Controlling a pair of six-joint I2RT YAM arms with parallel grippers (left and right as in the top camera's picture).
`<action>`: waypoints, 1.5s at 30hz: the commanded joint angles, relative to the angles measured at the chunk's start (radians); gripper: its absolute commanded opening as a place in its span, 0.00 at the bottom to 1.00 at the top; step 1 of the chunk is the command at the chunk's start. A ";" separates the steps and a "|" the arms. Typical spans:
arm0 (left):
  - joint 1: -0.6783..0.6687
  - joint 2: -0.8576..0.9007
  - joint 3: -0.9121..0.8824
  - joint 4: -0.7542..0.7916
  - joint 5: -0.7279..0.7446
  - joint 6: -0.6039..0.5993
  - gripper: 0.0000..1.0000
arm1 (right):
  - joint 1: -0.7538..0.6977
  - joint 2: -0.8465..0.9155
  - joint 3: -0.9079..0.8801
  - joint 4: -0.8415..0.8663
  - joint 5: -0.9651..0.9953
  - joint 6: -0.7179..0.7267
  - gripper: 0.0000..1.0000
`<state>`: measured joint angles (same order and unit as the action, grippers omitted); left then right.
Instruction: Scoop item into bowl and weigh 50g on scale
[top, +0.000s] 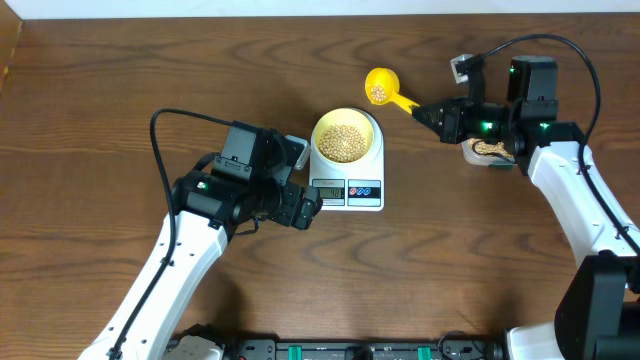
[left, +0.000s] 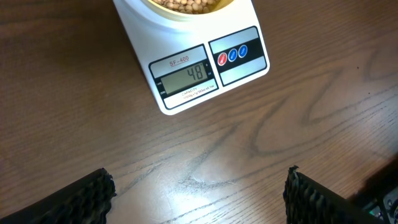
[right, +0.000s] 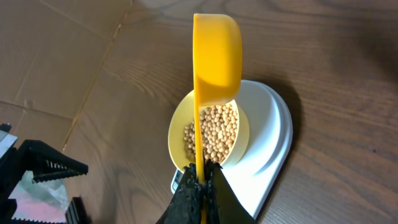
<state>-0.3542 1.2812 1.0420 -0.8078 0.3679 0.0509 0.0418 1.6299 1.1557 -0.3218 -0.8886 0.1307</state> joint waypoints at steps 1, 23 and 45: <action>0.004 -0.014 -0.009 -0.002 0.009 -0.003 0.89 | 0.019 0.013 0.017 0.008 -0.011 -0.013 0.01; 0.004 -0.014 -0.009 -0.002 0.009 -0.003 0.89 | 0.101 0.013 0.017 -0.031 -0.041 -0.140 0.01; 0.004 -0.014 -0.009 -0.002 0.009 -0.003 0.89 | 0.228 0.013 0.017 -0.095 0.271 -0.331 0.01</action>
<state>-0.3542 1.2812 1.0420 -0.8078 0.3679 0.0509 0.2584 1.6299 1.1564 -0.4080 -0.6399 -0.1448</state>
